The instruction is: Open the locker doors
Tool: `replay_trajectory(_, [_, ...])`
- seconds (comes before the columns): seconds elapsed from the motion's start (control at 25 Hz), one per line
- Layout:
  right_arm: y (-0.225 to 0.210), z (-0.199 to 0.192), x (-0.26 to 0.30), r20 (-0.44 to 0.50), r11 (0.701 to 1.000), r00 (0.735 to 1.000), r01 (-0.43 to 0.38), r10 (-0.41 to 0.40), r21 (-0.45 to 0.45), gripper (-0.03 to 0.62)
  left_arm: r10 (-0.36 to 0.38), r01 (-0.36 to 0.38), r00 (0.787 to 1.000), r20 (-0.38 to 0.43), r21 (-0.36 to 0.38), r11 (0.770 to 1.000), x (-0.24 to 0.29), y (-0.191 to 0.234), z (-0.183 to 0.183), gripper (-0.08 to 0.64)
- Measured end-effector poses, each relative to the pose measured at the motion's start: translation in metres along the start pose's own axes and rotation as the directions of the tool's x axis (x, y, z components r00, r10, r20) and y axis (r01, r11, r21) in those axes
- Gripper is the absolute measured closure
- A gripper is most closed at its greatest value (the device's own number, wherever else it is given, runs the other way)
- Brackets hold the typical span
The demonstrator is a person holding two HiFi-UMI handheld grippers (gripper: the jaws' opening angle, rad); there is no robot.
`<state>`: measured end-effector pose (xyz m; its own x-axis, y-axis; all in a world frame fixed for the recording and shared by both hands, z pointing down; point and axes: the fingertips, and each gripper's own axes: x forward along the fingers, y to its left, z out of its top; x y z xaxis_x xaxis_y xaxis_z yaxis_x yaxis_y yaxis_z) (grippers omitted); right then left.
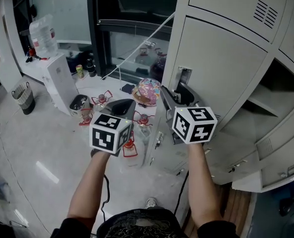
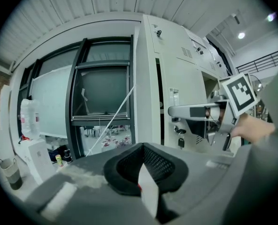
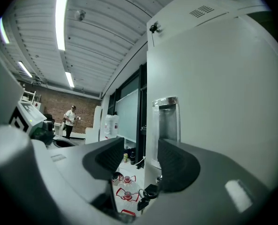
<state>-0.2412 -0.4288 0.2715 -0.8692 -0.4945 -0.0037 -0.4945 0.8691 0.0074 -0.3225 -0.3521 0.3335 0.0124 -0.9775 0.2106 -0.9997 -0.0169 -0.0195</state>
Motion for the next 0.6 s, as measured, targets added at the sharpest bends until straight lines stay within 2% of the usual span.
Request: replay_trajectory(0.6, [0.033, 0.002, -0.057, -0.001, 0.997, 0.997, 0.079, -0.079, 0.022, 0.385, -0.096, 0.097, 0.995, 0.026, -0.016, 0.995, -0.037, -0.035, -0.001, 0.558])
